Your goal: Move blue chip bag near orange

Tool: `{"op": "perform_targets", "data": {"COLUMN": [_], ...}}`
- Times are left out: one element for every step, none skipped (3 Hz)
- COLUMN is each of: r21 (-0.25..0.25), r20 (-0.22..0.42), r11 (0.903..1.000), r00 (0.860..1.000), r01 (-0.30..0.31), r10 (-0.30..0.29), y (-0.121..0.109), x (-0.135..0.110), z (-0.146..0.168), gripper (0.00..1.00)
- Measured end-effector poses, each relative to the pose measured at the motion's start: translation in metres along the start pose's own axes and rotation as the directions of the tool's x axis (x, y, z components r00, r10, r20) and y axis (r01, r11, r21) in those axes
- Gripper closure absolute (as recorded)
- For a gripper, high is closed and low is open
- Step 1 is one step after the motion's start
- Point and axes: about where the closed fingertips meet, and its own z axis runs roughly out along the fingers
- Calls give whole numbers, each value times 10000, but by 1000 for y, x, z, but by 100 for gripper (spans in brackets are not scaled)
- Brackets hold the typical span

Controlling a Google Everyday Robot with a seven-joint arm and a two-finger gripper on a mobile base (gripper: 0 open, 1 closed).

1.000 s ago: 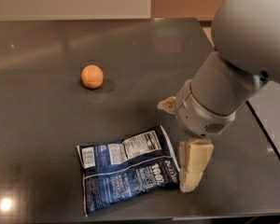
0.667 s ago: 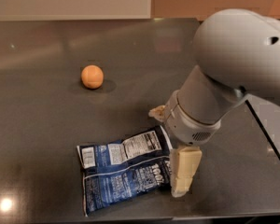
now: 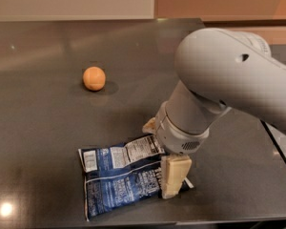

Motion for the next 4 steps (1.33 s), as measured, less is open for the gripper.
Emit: {"op": "perform_targets", "data": {"r21": [57, 384, 935, 1450], "r20": [-94, -48, -168, -511], "r11": [10000, 9993, 9956, 9888], "r00": [9999, 10000, 9999, 9983], "r01": [43, -33, 35, 348], "r10": [-43, 35, -19, -277], "y": [-1, -11, -31, -58], "x": [-3, -6, -9, -9], "z": [-2, -21, -51, -79], "gripper": [41, 65, 88, 100]}}
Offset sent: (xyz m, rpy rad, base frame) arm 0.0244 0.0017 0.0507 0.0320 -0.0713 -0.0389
